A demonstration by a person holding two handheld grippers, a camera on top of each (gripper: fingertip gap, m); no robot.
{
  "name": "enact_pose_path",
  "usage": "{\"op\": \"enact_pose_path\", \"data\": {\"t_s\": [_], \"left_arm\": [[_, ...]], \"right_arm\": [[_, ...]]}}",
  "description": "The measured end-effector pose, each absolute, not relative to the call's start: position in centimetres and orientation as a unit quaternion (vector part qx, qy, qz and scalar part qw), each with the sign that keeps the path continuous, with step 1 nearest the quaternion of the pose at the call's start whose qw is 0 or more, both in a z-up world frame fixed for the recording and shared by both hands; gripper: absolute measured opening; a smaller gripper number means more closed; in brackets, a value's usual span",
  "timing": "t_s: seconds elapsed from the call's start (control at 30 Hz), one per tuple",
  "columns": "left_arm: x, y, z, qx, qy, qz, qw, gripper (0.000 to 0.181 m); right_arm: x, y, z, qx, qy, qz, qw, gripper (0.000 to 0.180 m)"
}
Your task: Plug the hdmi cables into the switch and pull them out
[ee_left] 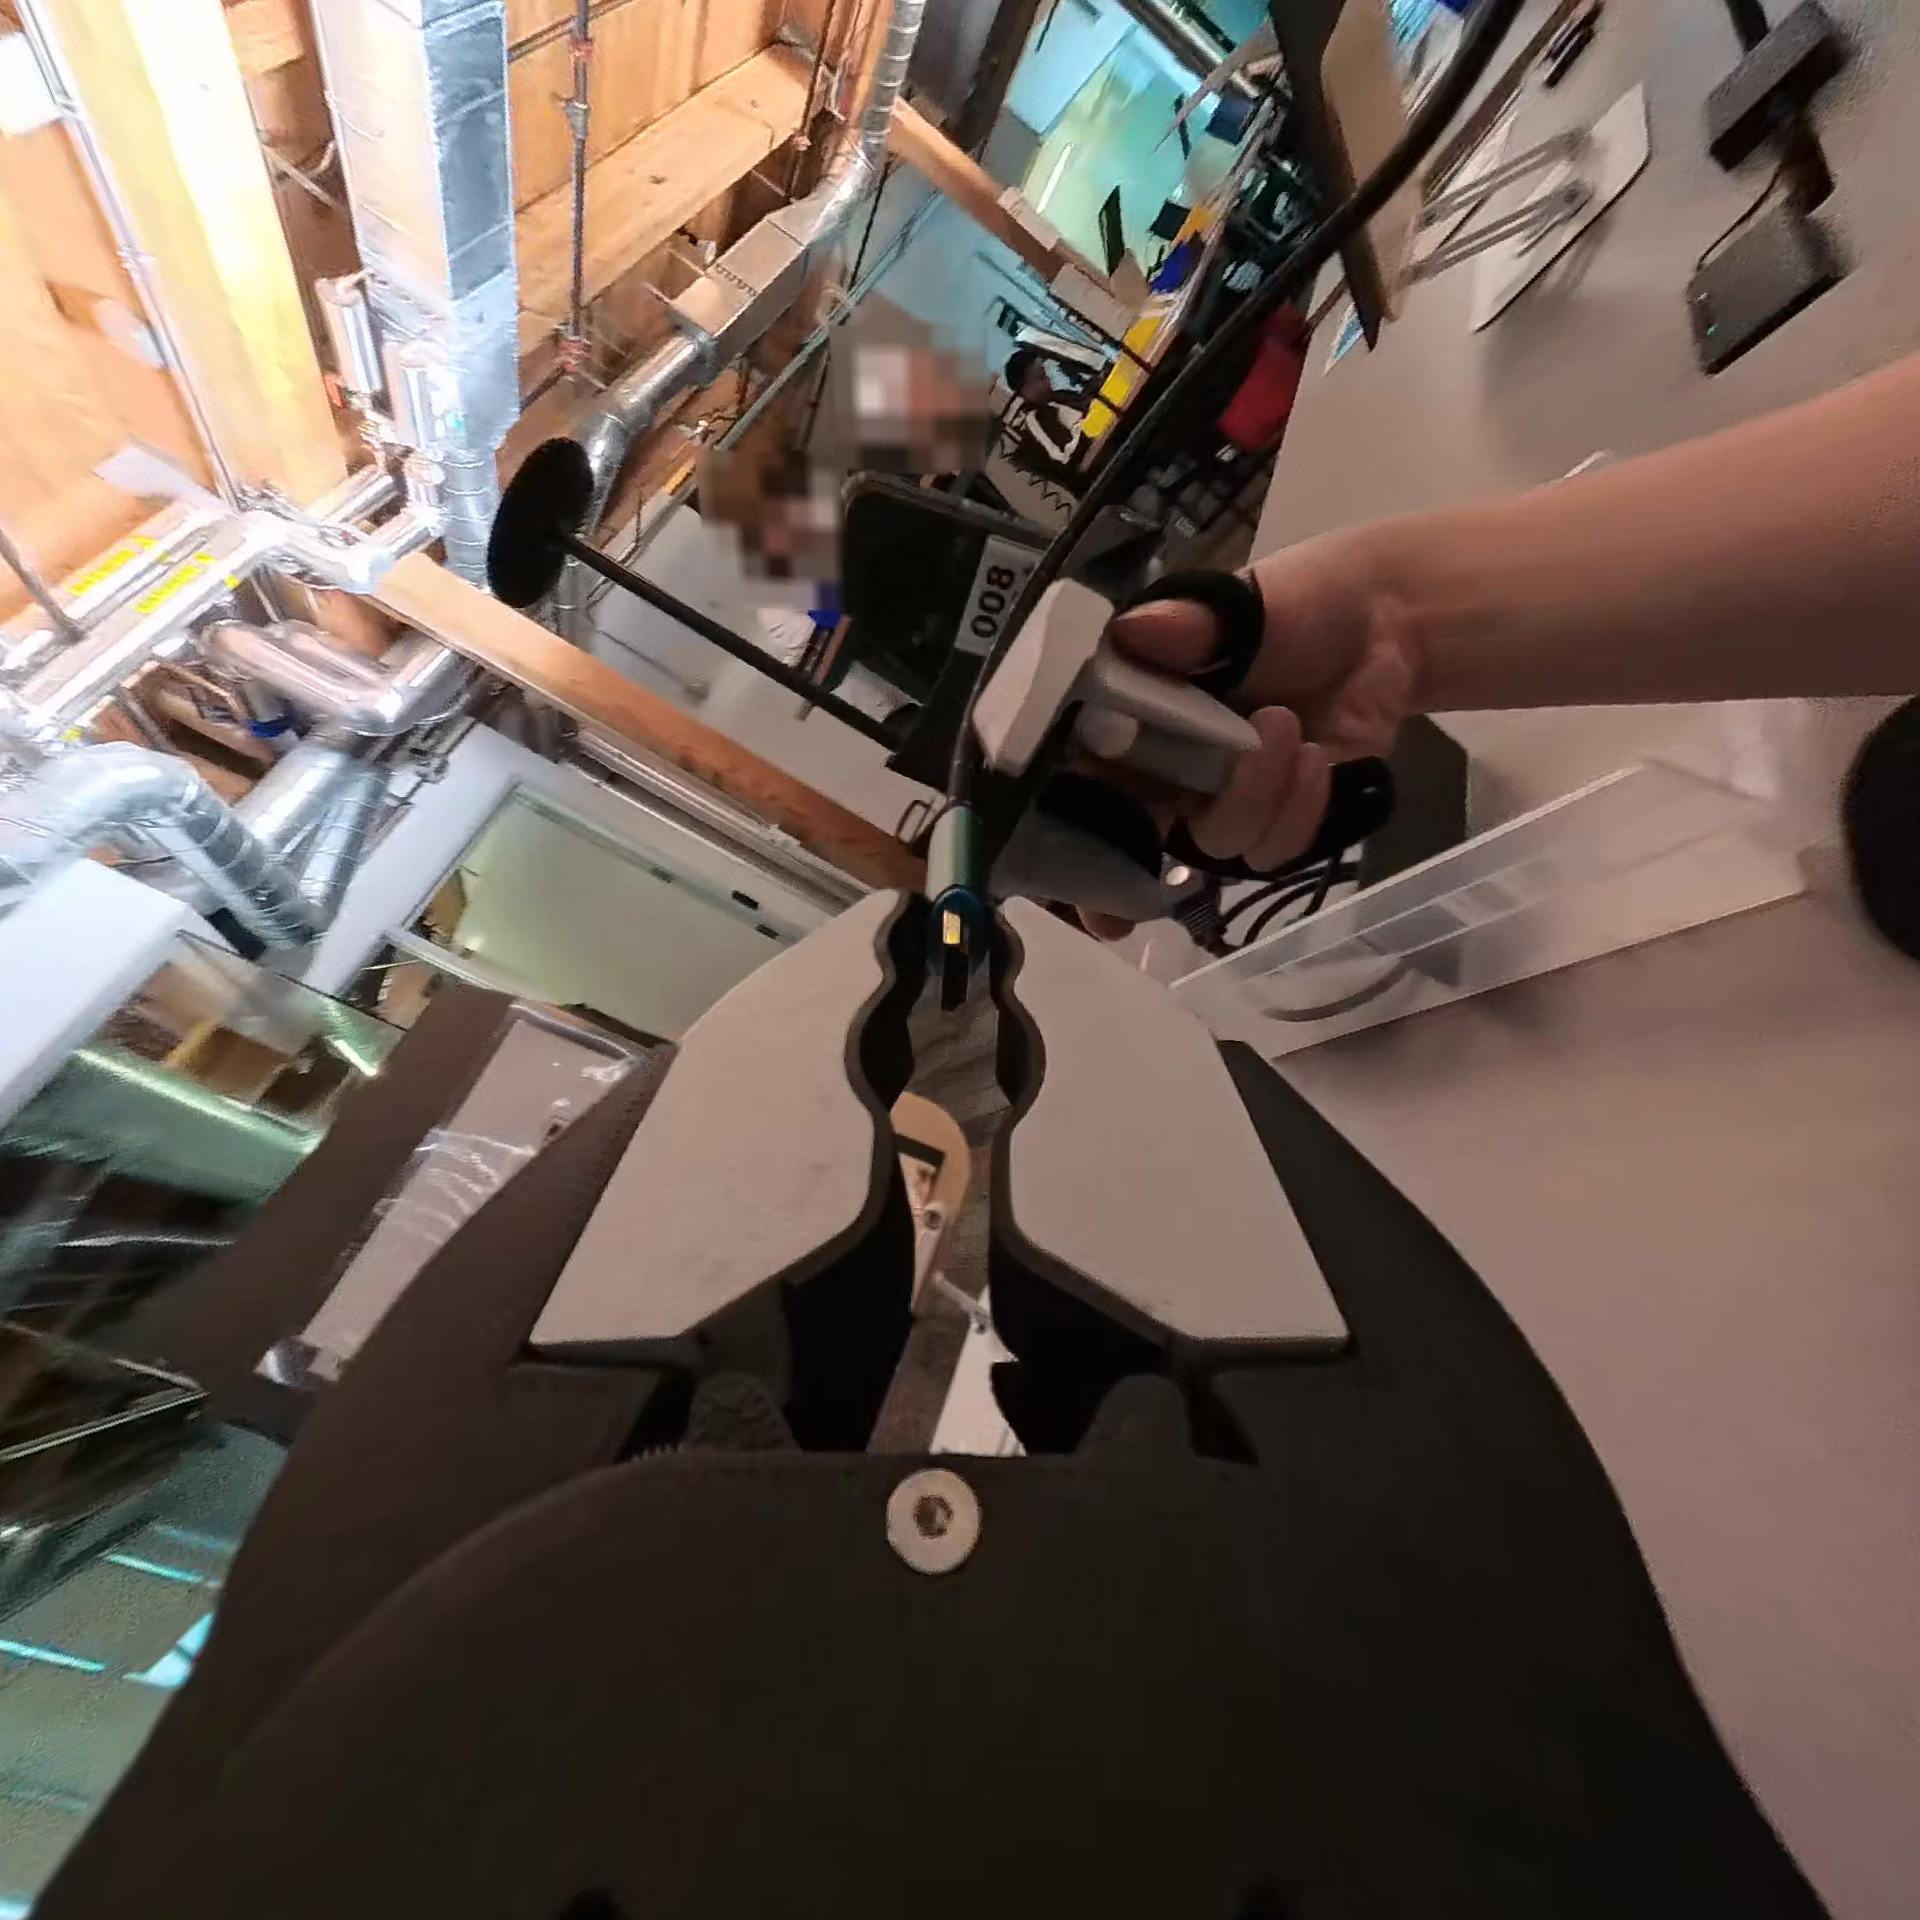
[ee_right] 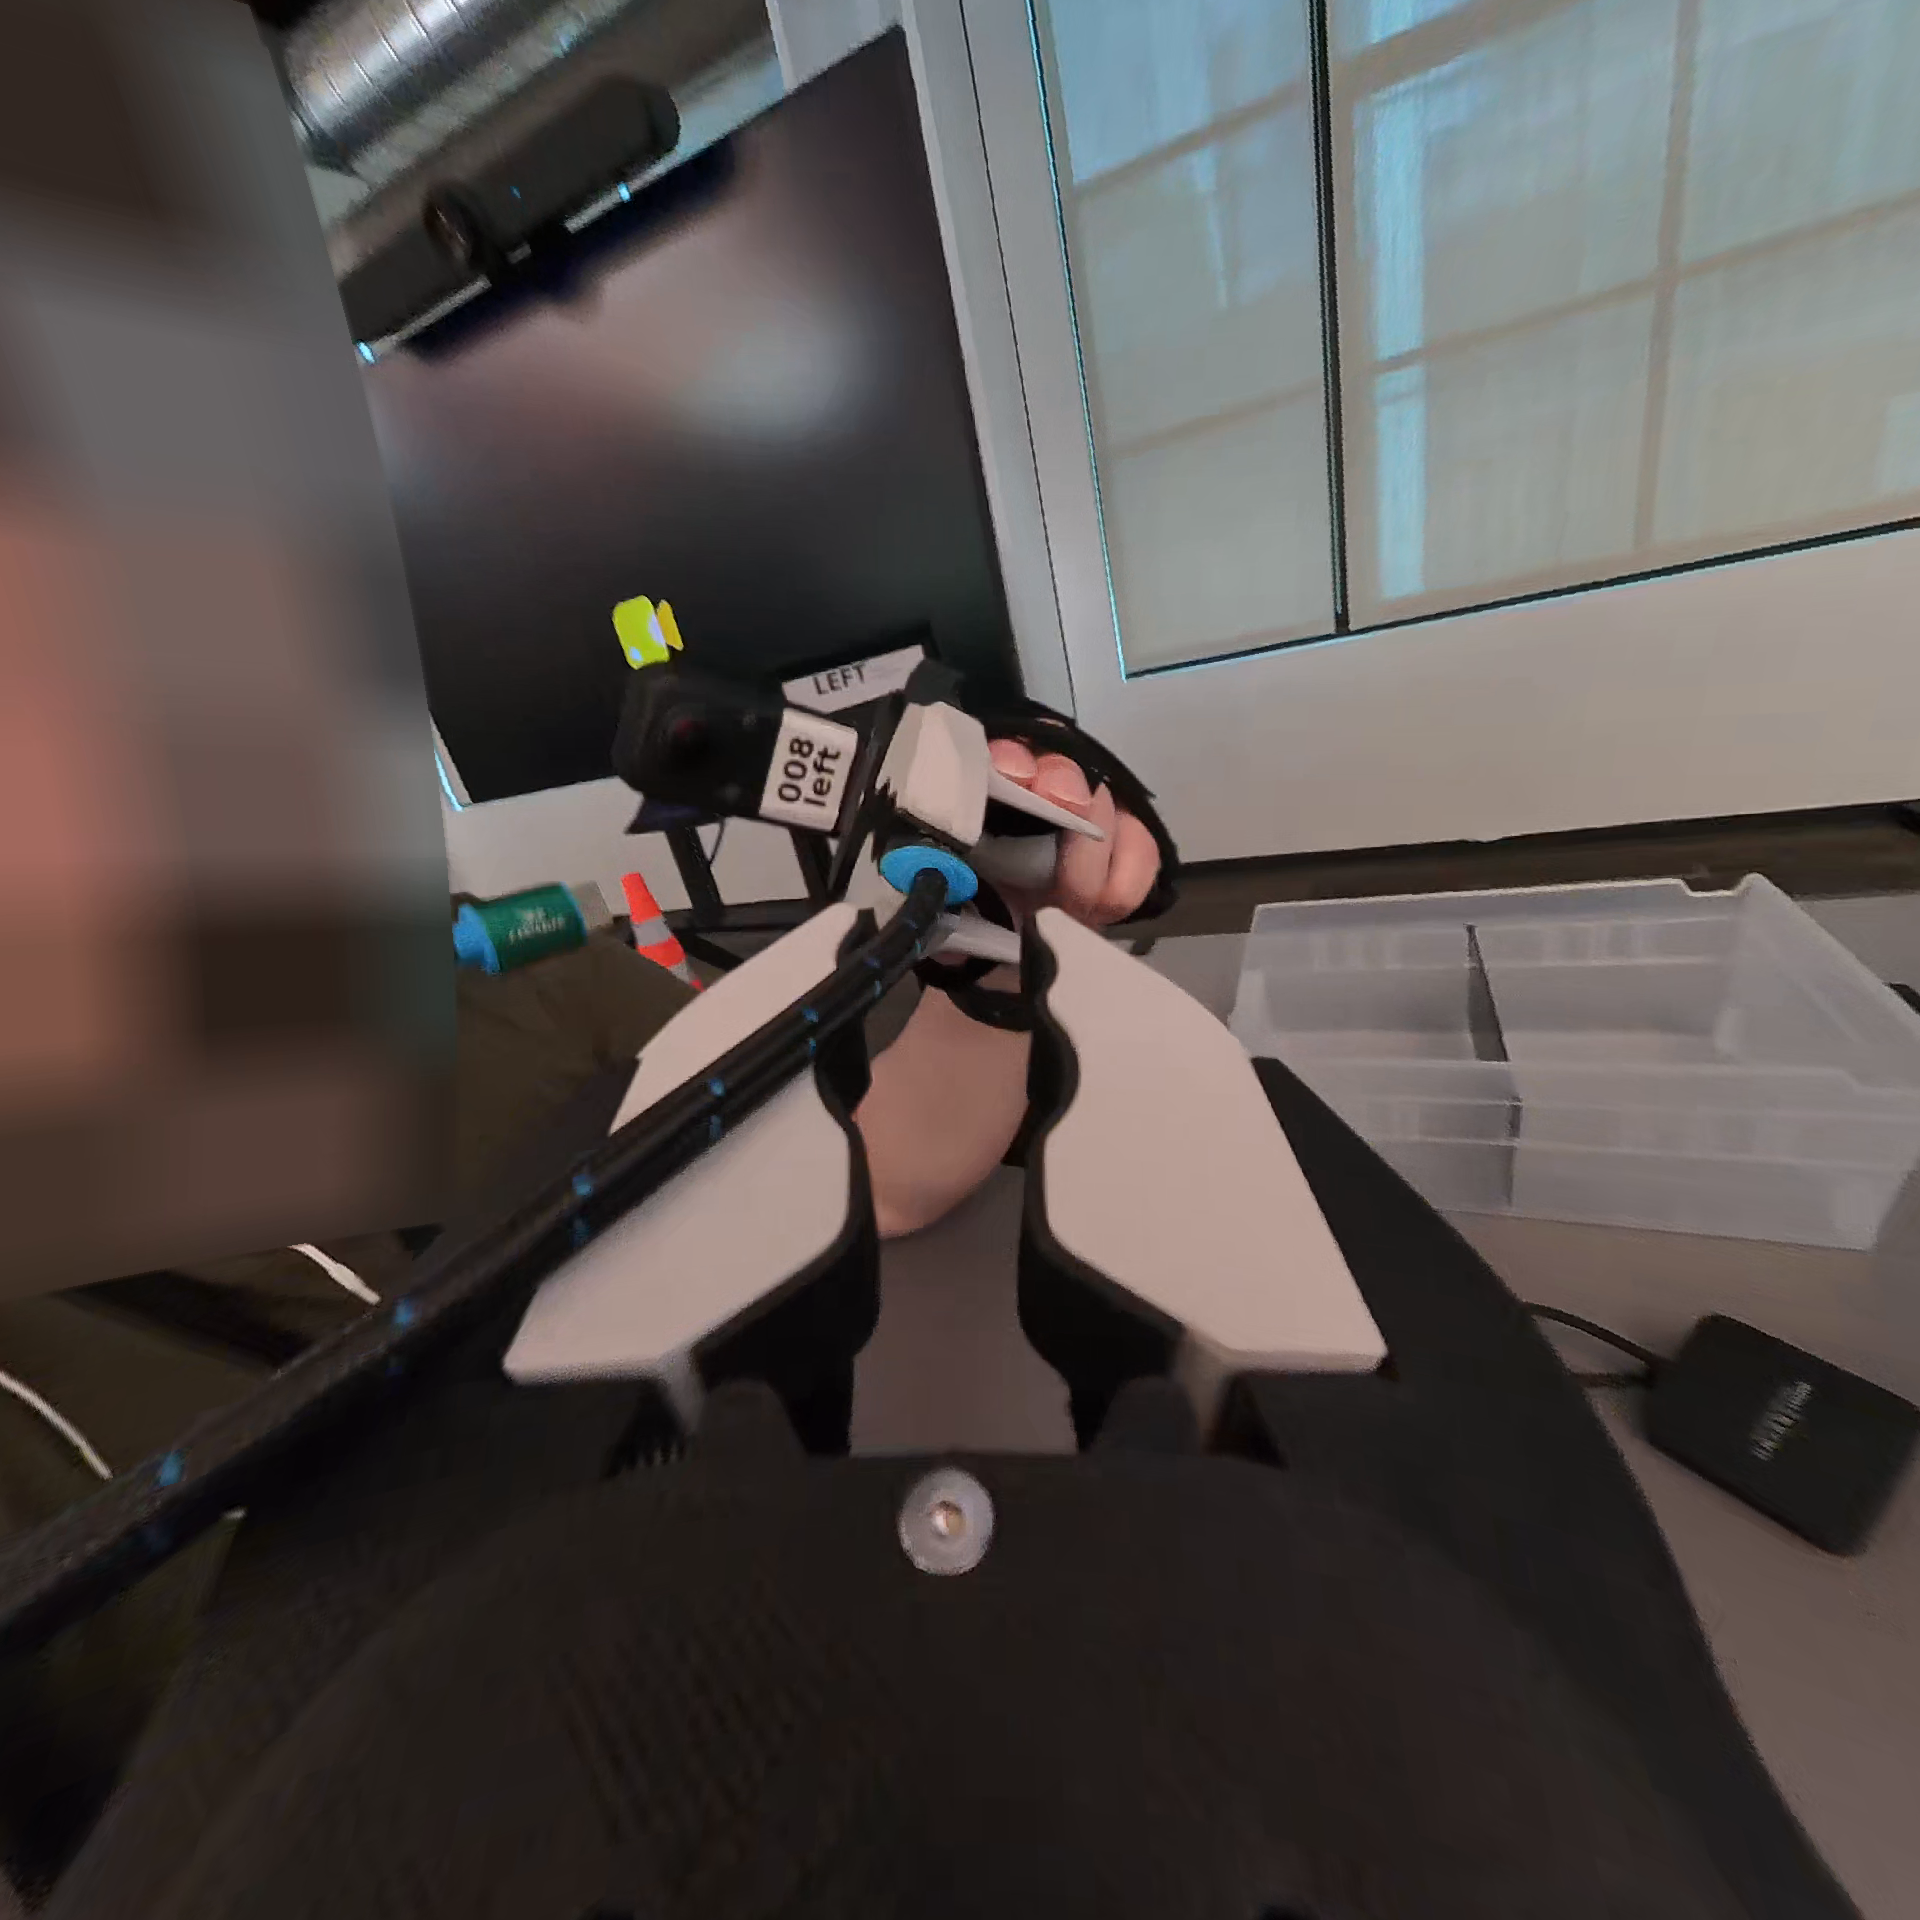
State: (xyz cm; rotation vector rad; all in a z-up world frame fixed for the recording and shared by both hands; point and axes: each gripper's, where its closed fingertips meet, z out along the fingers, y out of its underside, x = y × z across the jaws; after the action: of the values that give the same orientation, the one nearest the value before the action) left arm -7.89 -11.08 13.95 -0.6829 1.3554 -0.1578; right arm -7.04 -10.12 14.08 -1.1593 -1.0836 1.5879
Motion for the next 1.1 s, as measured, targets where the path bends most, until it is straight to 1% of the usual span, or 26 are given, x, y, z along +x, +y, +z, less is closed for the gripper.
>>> {"op": "enact_pose_path", "data": {"t_s": [0.07, 0.2, 0.43, 0.57, 0.8, 0.93, 1.03, 1.1], "left_arm": [[-8.1, -11.1, 13.8, -0.316, 0.620, -0.079, 0.714, 0.010], [-8.5, -10.8, 13.7, -0.317, 0.622, -0.061, 0.713, 0.010], [-8.9, -9.7, 13.0, -0.313, 0.627, 0.008, 0.713, 0.010], [-8.8, -9.5, 12.5, -0.315, 0.637, 0.023, 0.703, 0.010], [-8.8, -9.4, 11.4, -0.318, 0.659, 0.036, 0.681, 0.010], [-8.7, -9.7, 11.0, -0.314, 0.668, 0.033, 0.673, 0.010], [-8.5, -9.6, 10.9, -0.312, 0.669, 0.043, 0.674, 0.011], [-8.5, -9.6, 10.7, -0.312, 0.672, 0.046, 0.670, 0.011]], "right_arm": [[-7.3, -10.3, 13.9, -0.469, -0.442, 0.631, 0.433, 0.024], [-7.7, -10.6, 14.5, -0.458, -0.425, 0.662, 0.414, 0.021], [-8.1, -8.9, 13.9, -0.504, -0.373, 0.674, 0.390, 0.019], [-8.1, -8.2, 13.1, -0.527, -0.364, 0.665, 0.384, 0.018], [-8.0, -8.4, 11.9, -0.539, -0.380, 0.662, 0.355, 0.016], [-7.9, -8.7, 11.8, -0.537, -0.391, 0.660, 0.351, 0.024], [-7.8, -9.7, 12.5, -0.509, -0.399, 0.686, 0.335, 0.021], [-8.0, -9.5, 11.8, -0.527, -0.411, 0.663, 0.339, 0.018]]}}
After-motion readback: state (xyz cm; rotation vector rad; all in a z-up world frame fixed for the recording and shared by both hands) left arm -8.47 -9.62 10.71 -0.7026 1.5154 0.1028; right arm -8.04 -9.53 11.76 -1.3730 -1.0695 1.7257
